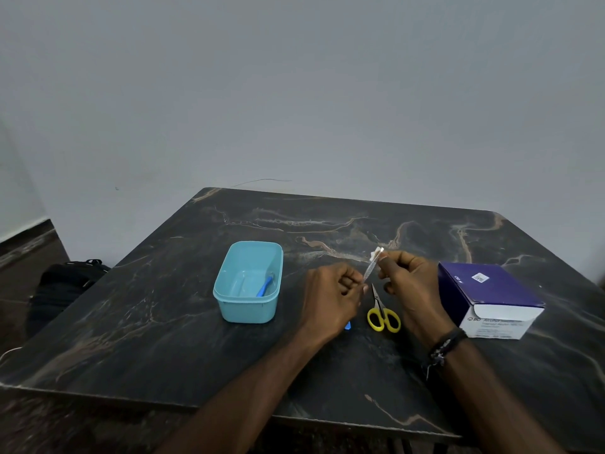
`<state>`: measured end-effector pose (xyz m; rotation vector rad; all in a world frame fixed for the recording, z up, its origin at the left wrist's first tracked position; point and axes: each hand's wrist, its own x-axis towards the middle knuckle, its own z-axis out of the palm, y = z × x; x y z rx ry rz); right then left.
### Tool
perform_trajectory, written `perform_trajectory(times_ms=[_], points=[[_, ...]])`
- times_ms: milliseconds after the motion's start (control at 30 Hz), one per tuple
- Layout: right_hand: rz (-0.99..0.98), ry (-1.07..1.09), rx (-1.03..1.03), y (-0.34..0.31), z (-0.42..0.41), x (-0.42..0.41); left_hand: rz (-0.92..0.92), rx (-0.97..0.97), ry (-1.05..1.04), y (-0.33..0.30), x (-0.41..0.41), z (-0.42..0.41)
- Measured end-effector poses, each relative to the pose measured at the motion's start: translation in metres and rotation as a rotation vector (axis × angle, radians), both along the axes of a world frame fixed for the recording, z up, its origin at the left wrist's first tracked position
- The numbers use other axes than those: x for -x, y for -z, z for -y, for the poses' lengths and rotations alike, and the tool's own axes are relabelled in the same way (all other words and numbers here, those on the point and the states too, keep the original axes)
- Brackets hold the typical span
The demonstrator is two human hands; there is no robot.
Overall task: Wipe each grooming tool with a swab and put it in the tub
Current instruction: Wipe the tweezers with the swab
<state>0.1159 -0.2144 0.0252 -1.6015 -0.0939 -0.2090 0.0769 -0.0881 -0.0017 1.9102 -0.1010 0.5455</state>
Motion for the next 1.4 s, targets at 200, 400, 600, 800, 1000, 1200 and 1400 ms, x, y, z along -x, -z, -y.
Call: perform_trajectory(times_ms=[200,400,600,800,1000,1200,1400], points=[[-0.005,-0.019,-0.093,-0.0016,0.0038,-0.0008,-0.061,0.142,0.060,-0.0031,0.0021,0.0010],[-0.087,-0.047,-0.207,-0.0032,0.0044,-0.0016,-0.103,0.283,0.137,-0.0056,0.0019,0.0000],[-0.121,0.049,-0.225,-0.0006,0.0081,-0.0075,-0.099,0.362,0.138,-0.0060,0.0003,-0.0016],[-0.101,-0.041,-0.209,-0.0001,0.0061,-0.0041,-0.091,0.348,0.146,-0.0066,0.0019,-0.0013],[-0.090,-0.058,-0.205,-0.0015,0.0065,-0.0023,-0.127,0.342,0.187,-0.0059,0.0022,0.0013],[-0.125,-0.223,-0.029,0.0025,0.0063,-0.0048,-0.094,0.361,0.130,-0.0069,0.0008,-0.0009],[-0.112,-0.251,0.053,0.0049,0.0053,-0.0039,-0.072,0.336,0.127,-0.0060,0.0015,-0.0039]])
